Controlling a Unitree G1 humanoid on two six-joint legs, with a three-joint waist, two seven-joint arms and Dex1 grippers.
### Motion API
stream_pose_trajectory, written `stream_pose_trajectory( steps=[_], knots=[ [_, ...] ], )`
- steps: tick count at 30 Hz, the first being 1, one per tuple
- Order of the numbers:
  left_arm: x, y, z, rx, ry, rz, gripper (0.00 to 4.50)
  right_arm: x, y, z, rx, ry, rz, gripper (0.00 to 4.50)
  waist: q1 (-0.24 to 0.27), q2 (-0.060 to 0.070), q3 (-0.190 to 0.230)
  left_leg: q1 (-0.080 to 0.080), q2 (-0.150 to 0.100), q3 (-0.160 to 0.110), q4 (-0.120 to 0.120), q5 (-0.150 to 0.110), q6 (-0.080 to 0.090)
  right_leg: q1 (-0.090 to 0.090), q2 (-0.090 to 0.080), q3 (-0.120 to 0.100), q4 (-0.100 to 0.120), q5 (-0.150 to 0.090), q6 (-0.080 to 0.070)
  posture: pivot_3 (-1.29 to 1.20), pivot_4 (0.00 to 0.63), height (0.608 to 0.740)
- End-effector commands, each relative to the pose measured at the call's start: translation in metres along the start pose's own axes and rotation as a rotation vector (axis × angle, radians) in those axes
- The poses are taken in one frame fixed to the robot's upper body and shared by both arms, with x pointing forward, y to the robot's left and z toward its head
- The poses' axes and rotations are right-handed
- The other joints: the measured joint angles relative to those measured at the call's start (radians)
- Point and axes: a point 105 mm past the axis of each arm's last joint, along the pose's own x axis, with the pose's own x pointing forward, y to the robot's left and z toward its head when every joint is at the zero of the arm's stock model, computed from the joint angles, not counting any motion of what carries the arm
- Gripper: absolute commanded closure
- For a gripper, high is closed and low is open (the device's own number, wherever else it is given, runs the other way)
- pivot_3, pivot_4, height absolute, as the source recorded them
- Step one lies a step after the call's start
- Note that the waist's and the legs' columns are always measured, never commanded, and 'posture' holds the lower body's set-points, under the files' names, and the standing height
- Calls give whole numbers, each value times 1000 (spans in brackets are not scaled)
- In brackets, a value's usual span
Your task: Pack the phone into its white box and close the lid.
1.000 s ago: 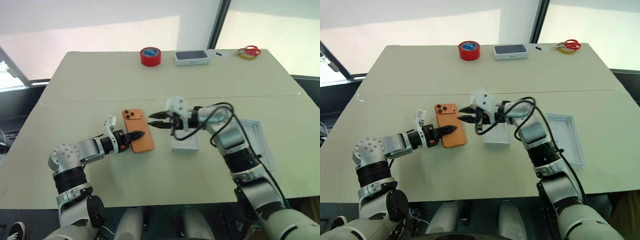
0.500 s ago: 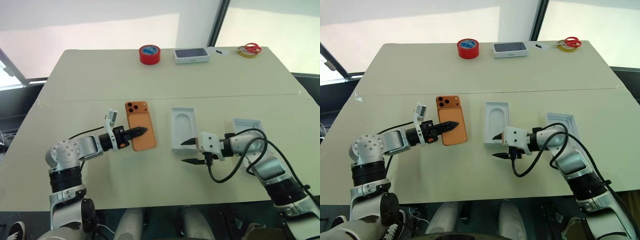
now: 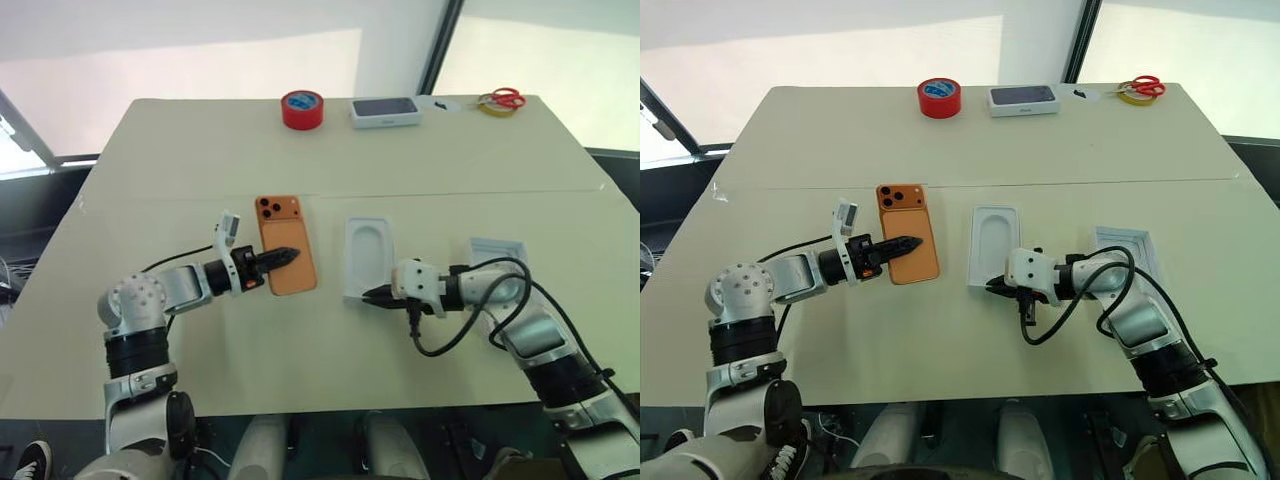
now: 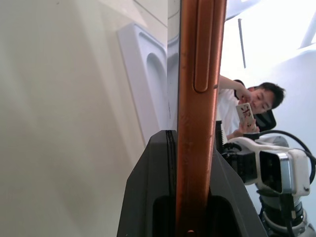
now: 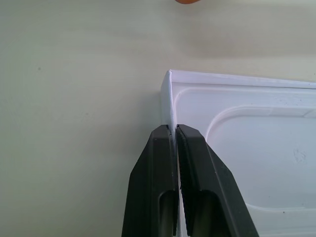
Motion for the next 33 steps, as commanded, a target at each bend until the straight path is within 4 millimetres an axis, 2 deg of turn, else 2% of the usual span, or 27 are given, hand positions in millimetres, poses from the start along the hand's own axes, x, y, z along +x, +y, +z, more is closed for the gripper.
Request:
stream_pose_trajectory(
  steps=[1, 6, 10, 13, 15, 16, 19, 23, 25, 28, 33],
  knots=[
    [2, -23, 21, 20, -63, -96, 4500, 15, -6, 27, -64, -69, -14, 4439, -1, 0, 0, 0, 0, 0, 0, 0, 0, 0, 0, 0, 0, 0, 0, 0, 150, 738],
    [7, -28, 23, 33, -40, -100, 4500, 40, 1, 43, -99, -117, 22, 4439, 0, 0, 0, 1, 0, 0, 0, 1, -1, 0, 1, 0, 3, 0, 1, 0, 150, 738],
    [10, -25, 17, 34, -4, -90, 4500, 38, 3, 51, -41, -154, 49, 4439, 4, -1, 1, 0, 0, 0, 1, 1, -2, 1, 2, 0, 6, 0, 1, 0, 150, 738],
    [11, -21, 12, 30, 25, -86, 4500, 29, 9, 59, -52, -192, 91, 3516, 3, -1, 1, 2, 0, 0, 3, 2, -2, 0, 1, 0, 10, 0, 1, 0, 150, 738],
    [13, -19, 9, 28, 44, -81, 4500, 21, 8, 70, -44, -222, 90, 2611, 2, -1, 1, 4, 0, 0, 3, 2, -2, 1, 1, 0, 10, 0, 0, 0, 150, 738],
    [14, -18, 6, 28, 55, -83, 4500, 15, 5, 69, -62, -211, 73, 2611, 2, -1, 1, 4, 0, 0, 3, 2, -2, 0, 1, 0, 10, 0, 0, 0, 150, 738],
    [18, -15, -2, 36, 93, -81, 4500, -7, 1, 54, -68, -153, 61, 2611, 6, -1, 1, 3, 0, 0, 3, 2, -2, 0, 1, 0, 10, 0, 0, 0, 150, 738],
    [26, -11, -7, 47, 111, -72, 4500, -28, -16, 20, -80, -29, -16, 2611, 5, -2, 1, 3, 0, 0, 2, 2, -2, 0, 0, 0, 7, 0, 0, 0, 150, 738],
    [31, -9, -9, 41, 122, -71, 4500, -36, -28, 10, -61, 0, -67, 2611, 3, -2, 1, 3, 0, 0, 2, 2, -2, 1, 0, 0, 7, -2, -3, 0, 150, 738],
    [35, -3, -14, 52, 144, -49, 4500, -40, -37, 9, -69, 1, -109, 2611, 0, -2, 1, 2, 0, 0, 2, 2, -2, 1, 0, 1, 8, -2, -3, 0, 150, 738],
    [40, -1, -16, 38, 169, -57, 4500, -35, -36, 10, -78, -9, -115, 2611, 1, -2, 1, 1, 0, 0, 1, 2, -2, 1, 1, 1, 10, 0, 0, 0, 150, 738]
  ],
)
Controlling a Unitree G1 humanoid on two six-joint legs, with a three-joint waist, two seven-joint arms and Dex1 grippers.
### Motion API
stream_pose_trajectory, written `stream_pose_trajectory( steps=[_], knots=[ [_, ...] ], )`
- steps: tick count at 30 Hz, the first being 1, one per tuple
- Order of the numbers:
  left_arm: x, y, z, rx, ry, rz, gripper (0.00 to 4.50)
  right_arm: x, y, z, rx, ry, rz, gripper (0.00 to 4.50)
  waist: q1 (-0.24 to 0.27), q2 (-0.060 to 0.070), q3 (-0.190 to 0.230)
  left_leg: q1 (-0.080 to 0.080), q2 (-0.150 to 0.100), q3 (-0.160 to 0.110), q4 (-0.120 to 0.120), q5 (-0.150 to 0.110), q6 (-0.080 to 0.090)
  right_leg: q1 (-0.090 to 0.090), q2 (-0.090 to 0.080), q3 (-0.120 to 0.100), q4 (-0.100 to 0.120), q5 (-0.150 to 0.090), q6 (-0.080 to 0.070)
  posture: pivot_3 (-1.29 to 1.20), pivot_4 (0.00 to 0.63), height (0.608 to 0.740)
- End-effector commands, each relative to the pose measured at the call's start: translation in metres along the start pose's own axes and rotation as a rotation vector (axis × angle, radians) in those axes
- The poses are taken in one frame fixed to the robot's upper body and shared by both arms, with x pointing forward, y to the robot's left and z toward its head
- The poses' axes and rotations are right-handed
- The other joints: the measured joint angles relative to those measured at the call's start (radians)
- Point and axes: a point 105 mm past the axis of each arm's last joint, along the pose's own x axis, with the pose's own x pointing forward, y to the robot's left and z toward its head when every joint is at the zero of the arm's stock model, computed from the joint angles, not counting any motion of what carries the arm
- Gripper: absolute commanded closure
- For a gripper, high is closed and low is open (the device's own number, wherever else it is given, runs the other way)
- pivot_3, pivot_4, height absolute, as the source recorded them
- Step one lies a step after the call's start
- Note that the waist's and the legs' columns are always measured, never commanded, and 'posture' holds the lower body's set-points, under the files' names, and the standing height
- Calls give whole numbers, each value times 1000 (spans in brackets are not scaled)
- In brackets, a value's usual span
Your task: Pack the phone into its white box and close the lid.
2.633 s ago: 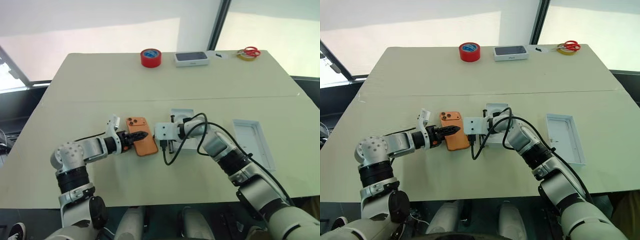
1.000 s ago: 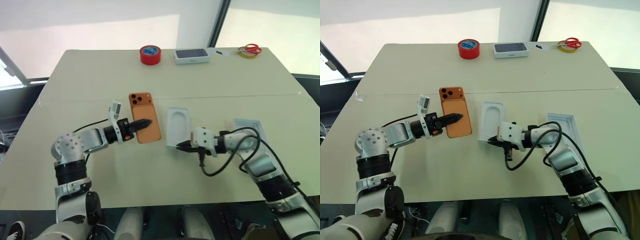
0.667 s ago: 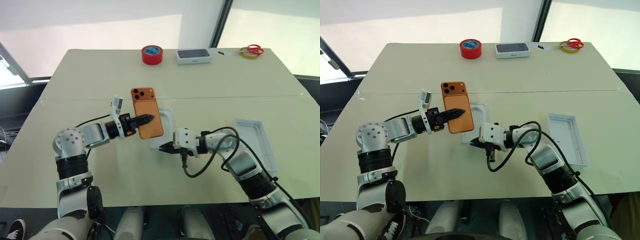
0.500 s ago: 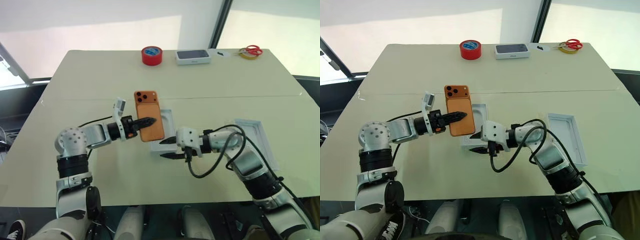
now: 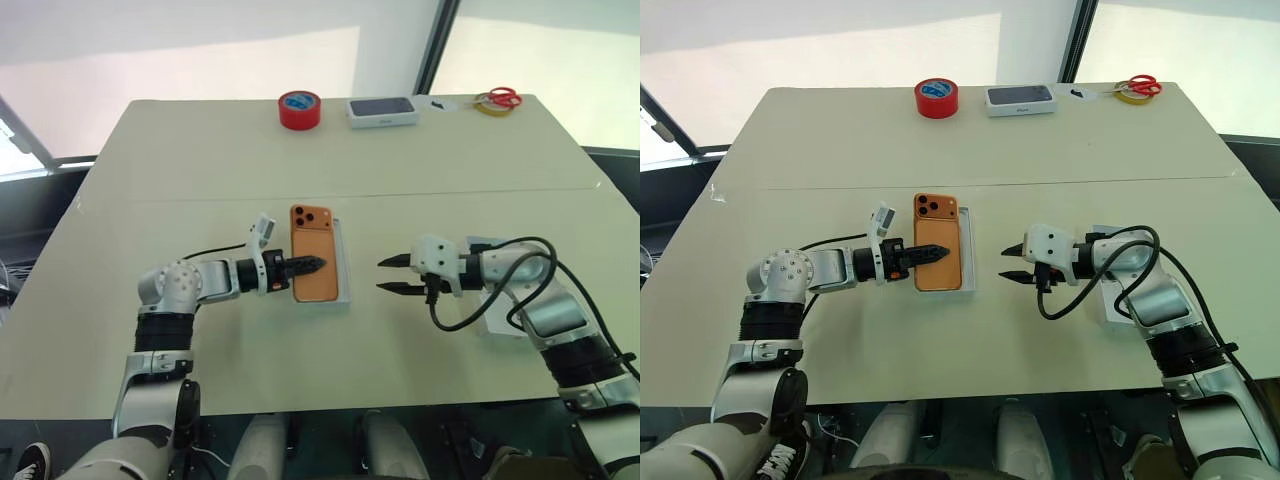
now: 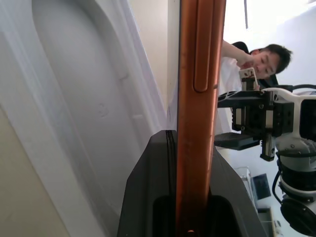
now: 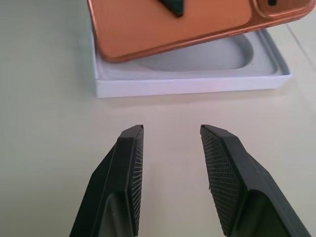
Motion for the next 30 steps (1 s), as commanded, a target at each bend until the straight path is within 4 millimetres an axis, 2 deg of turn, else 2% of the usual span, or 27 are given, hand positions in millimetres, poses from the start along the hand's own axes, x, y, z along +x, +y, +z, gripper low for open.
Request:
stream_pose_trajectory(
  steps=[1, 2, 3, 8, 12, 20, 24, 28, 29, 30],
  knots=[
    [3, -10, 9, 17, 1, -52, 4022, -1, -4, 10, -48, -28, -30, 2563, 0, 0, 0, 0, 0, 0, 0, 0, 0, 0, 0, 0, 0, 0, 0, 0, 150, 738],
    [4, -9, 9, 16, 3, -48, 3515, 0, -3, 9, -49, -26, -31, 2542, 1, 0, 0, 0, 0, 0, 0, 0, 0, 0, 0, 0, 0, 0, 0, 0, 150, 738],
    [5, -7, 9, 16, 8, -33, 3244, 0, -3, 8, -50, -24, -31, 2542, 2, 0, 0, 0, 0, 0, 1, 0, 0, 1, 0, 0, 0, 0, 0, 0, 150, 738],
    [6, -11, 8, 28, 62, -29, 794, 2, -3, 8, -46, -28, -38, 2542, 2, 0, 0, 1, 0, 0, 2, 0, 0, 1, 0, 0, 0, -1, -3, 0, 150, 738],
    [1, -13, 12, 25, 86, -12, 794, 5, -4, 8, -51, -31, -48, 2542, -3, 0, 0, 1, 0, 0, 2, 0, 0, 2, 0, 0, 1, 0, 0, 0, 150, 738],
    [-19, -15, 27, 124, 65, 38, 794, 9, -7, 11, -51, -47, -52, 2542, -1, 0, 0, 1, 0, 0, 2, 0, 0, 1, 0, 0, 2, 0, 0, 0, 150, 738],
    [-34, -31, 38, 207, -2, -15, 794, 8, -15, 7, -63, -24, -82, 2542, -1, 0, 0, 1, 0, 0, 2, 0, 0, 0, 0, 0, 2, 0, 0, 0, 150, 738],
    [-44, -23, 44, 186, -45, 26, 794, 11, -23, 4, -72, -10, -119, 2542, -1, 0, 0, 1, 0, 0, 2, 0, 0, -1, 0, 0, 2, 0, 0, 0, 150, 738],
    [-45, -21, 47, 201, -70, 38, 1028, 11, -23, 2, -65, -5, -114, 2542, -1, 0, 0, 2, 0, 0, 2, 0, 0, 0, 0, 0, 2, 0, 0, 0, 150, 738],
    [-48, -17, 51, 213, -95, 65, 1314, 10, -29, -1, -41, 7, -141, 2797, -1, 0, 0, 1, 0, 0, 2, 0, 0, 0, 0, 0, 2, 0, 0, 0, 150, 738]
  ],
)
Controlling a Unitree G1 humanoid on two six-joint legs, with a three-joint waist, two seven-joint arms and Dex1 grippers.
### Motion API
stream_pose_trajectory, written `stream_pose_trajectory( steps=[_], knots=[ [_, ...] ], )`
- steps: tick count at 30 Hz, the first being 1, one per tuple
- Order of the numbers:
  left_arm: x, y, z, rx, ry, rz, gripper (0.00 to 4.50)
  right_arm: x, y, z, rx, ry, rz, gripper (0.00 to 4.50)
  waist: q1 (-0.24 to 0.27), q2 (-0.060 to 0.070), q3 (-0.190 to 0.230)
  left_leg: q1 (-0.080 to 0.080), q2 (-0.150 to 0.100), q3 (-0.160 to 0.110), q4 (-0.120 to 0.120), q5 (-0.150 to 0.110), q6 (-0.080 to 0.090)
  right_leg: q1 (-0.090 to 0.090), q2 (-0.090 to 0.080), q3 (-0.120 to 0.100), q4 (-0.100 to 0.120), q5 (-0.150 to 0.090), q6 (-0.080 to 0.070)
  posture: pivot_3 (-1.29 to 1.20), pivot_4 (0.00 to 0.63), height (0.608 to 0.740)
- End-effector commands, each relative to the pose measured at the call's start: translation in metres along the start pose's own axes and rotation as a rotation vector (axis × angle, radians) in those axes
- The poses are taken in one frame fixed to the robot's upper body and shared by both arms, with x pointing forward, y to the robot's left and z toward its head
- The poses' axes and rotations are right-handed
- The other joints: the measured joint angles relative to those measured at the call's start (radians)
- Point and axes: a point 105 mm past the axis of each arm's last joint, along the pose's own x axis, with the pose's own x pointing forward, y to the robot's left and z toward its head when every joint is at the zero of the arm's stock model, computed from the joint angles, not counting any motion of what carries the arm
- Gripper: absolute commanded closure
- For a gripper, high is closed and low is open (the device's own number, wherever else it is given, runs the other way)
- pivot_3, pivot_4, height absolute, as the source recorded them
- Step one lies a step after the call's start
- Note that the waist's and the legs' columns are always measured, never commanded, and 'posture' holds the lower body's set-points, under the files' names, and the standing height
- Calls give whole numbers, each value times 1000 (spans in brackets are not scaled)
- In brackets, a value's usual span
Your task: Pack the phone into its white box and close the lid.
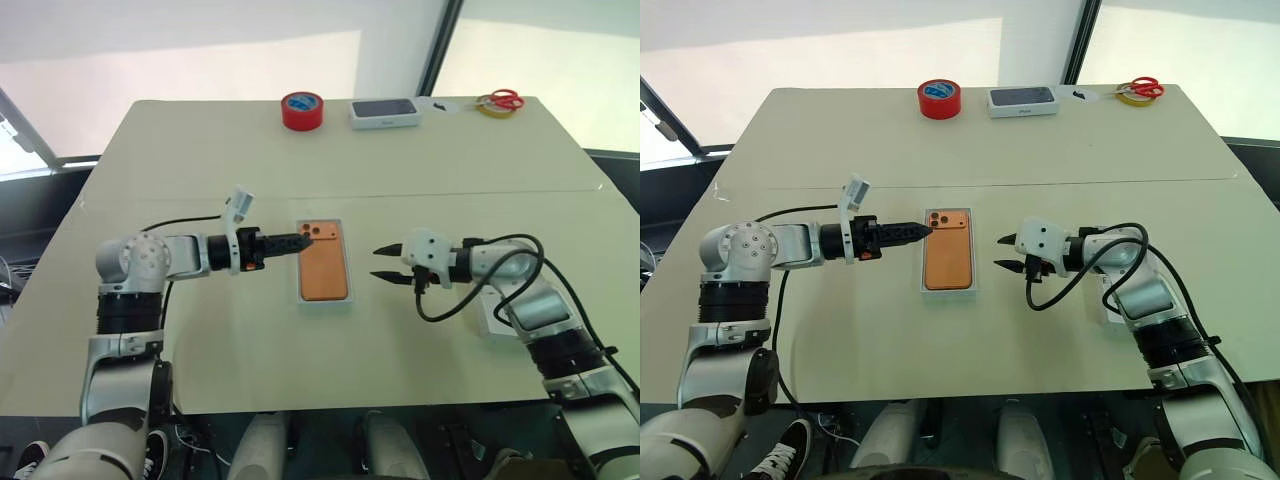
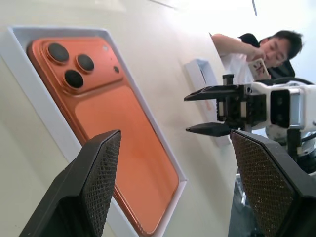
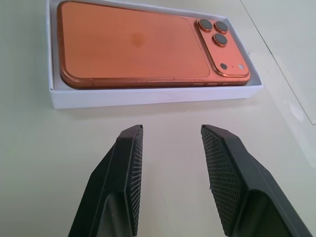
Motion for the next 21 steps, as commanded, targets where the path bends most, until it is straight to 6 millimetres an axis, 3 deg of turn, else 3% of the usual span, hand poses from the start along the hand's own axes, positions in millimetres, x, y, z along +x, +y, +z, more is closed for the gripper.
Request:
stream_pose_trajectory(
  steps=[1, 4, 7, 12, 18, 21],
  knots=[
    [-11, 11, 10, 119, -70, 97, 1582, -2, -20, 3, -17, 7, -79, 3081, -1, 0, 0, 0, 0, 0, 0, 0, 0, 0, 0, 0, 0, 0, 0, 0, 150, 738],
    [-14, 27, -16, 346, 53, 194, 3114, 1, -29, -1, -51, 31, -131, 4415, -8, 0, 0, 0, 0, 1, -2, 0, 0, 0, 0, 1, 0, 0, 0, 0, 150, 738],
    [-9, 34, -26, 394, 79, 200, 4457, 7, -25, -6, -85, 49, -113, 4500, 2, 0, 0, 1, 0, 2, -5, 1, -1, -1, 0, 2, 0, -1, -2, 0, 150, 738],
    [8, 39, -32, 462, 114, 212, 4457, 14, -19, -11, -114, 62, -86, 4500, 1, 0, 0, 1, 0, 2, -3, 1, -1, -2, -1, 1, 0, -2, -4, 0, 150, 738],
    [56, -1, -56, 418, 198, -43, 4457, 12, -15, -12, -118, 64, -63, 4500, 2, 0, 0, 0, 0, 2, -3, 1, -1, 1, -1, 0, 0, 0, 0, 0, 150, 738],
    [80, -11, -55, 434, 198, -85, 4457, 3, -16, -18, -121, 95, -72, 4500, 5, 0, 0, 0, 0, 2, -2, 1, -1, 1, 0, 0, 1, 0, 0, 0, 150, 738]
  ],
)
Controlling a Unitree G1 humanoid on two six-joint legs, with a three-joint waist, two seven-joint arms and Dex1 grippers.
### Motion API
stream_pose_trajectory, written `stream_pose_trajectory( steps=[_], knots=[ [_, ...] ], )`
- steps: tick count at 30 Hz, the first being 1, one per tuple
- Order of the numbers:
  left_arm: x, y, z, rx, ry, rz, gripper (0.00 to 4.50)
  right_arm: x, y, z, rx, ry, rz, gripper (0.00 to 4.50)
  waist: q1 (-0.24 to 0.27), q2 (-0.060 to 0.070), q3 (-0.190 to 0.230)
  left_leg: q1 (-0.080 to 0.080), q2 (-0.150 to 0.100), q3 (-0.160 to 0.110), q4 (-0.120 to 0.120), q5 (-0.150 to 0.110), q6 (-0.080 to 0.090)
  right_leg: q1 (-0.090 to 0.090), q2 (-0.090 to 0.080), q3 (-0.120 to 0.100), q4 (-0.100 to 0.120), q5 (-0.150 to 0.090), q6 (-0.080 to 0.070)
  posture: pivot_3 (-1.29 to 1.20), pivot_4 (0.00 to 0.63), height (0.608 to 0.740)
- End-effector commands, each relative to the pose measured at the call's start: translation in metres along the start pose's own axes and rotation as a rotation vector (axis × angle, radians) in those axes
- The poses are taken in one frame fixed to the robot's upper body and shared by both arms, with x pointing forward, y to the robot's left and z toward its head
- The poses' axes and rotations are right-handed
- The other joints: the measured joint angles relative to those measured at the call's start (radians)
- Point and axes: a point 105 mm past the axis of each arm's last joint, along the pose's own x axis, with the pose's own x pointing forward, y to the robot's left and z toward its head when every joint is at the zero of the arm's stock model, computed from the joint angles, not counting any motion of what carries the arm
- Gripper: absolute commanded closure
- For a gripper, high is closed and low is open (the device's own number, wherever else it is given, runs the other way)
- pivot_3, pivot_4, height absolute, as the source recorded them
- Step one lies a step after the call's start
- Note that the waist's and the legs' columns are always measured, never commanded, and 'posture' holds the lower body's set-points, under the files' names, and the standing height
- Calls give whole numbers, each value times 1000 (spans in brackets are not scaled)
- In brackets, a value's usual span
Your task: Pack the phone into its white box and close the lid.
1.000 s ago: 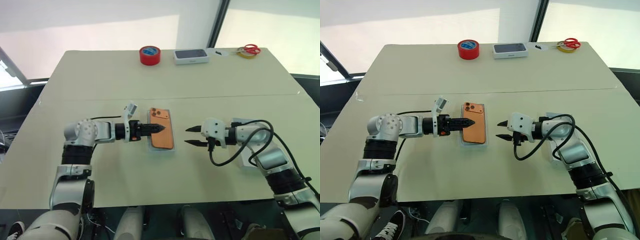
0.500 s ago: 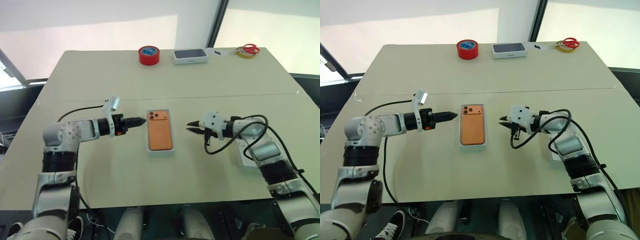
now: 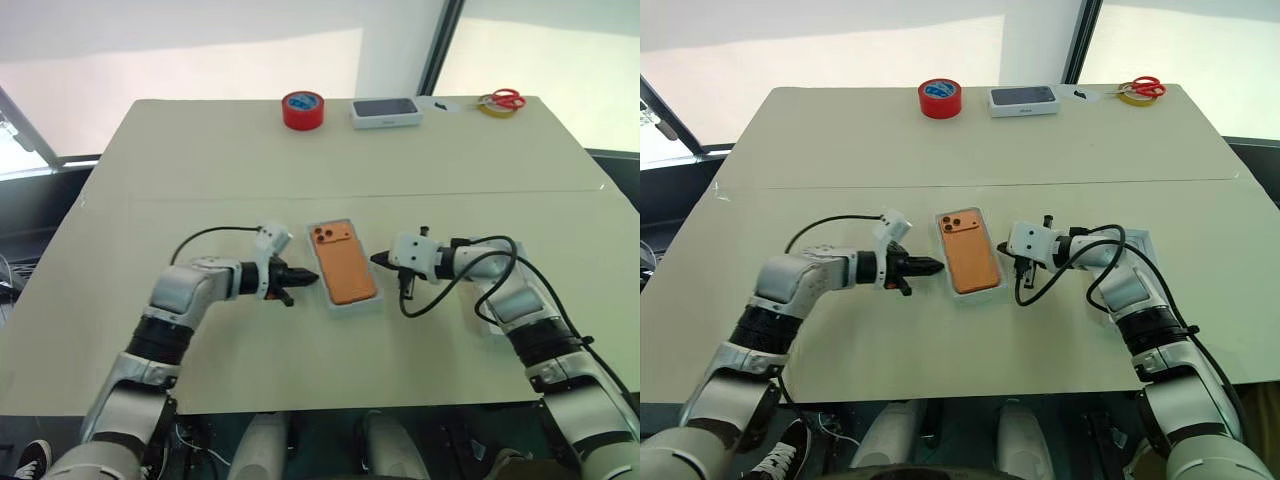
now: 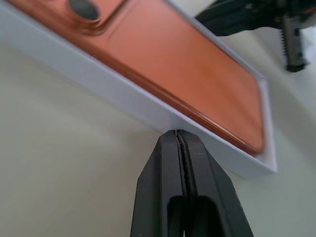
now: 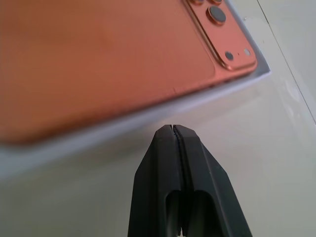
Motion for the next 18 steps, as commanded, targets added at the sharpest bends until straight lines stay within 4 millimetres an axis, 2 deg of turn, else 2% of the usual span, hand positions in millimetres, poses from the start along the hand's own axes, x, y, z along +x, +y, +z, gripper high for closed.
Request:
stream_pose_trajectory(
  steps=[1, 4, 7, 10, 12, 18],
  knots=[
    [23, -16, 25, 76, -38, -80, 4457, -12, -7, 5, -32, -11, -23, 4500, 4, 0, 0, 0, 0, 0, 1, 0, 0, 1, 0, -1, 0, 0, 0, 0, 150, 738],
    [48, -24, 44, 94, -73, -107, 4457, -33, -2, -9, -14, 36, -24, 4500, 18, 0, 0, 0, 0, -1, 3, 0, 0, 1, 0, -1, 0, -1, -1, 0, 150, 738],
    [65, -32, 50, 110, -69, -142, 4457, -50, 6, -19, 6, 83, -18, 4500, 27, 0, 0, -4, 0, -2, 8, -1, 3, 1, 0, -3, 0, -1, -2, 0, 150, 738],
    [86, -50, 50, 140, -46, -212, 4457, -76, 22, -34, 56, 150, 13, 4500, 28, 0, 0, -7, 0, -2, 13, -3, 5, 1, 0, -3, 0, -1, -1, 0, 150, 738],
    [96, -56, 50, 149, -40, -233, 4457, -87, 29, -36, 55, 174, 22, 4500, 36, 0, 0, -8, 0, -2, 15, -4, 7, 1, 0, -3, -1, -1, -1, 0, 150, 738],
    [116, -67, 33, 172, 37, -290, 4457, -108, 25, -44, 68, 237, -50, 4500, 44, 1, 0, -7, 0, -2, 16, -4, 7, 2, 0, -3, -1, -2, -3, 0, 150, 738]
  ],
)
